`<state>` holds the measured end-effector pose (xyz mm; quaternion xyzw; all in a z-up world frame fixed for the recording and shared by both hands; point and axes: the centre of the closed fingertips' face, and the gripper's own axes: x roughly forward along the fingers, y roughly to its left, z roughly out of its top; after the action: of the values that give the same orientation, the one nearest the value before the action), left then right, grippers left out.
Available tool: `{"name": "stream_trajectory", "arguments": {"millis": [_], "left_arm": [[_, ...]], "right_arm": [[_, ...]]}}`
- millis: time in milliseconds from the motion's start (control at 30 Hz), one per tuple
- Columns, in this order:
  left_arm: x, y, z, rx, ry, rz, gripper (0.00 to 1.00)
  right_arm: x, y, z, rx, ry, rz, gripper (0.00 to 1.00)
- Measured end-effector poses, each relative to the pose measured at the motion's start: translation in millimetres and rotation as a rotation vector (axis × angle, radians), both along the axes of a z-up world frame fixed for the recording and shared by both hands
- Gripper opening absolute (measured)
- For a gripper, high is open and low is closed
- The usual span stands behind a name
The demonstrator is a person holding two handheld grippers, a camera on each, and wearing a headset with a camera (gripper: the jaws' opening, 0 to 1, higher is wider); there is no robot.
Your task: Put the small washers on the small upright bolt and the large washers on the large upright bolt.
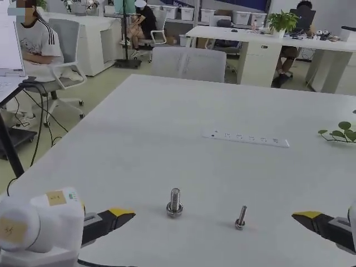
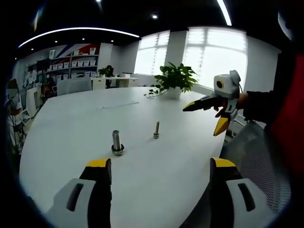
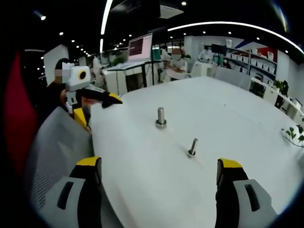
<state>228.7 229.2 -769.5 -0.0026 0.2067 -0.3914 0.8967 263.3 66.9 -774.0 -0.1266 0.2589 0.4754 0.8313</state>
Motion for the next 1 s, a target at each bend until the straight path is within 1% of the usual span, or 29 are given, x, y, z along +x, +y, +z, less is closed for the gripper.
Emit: {"name": "stream_trajectory", "arguments": {"millis": [233, 767, 1000], "left_arm": [[-0.5, -0.8, 1.1, 0.002, -0.001, 0.005, 0.89], [-1.1, -1.5, -0.1, 0.006, 0.010, -0.003, 0.90], [0.6, -1.1, -0.3, 0.008, 0.010, -0.003, 0.90]], "right_arm": [[-1.8, -1.4, 0.0, -0.007, -0.004, 0.000, 1.00], [-4.6, -2.5, -0.1, -0.024, 0.005, 0.005, 1.00], [-3.8, -3.9, 0.0, -0.029, 0.008, 0.005, 1.00]]}}
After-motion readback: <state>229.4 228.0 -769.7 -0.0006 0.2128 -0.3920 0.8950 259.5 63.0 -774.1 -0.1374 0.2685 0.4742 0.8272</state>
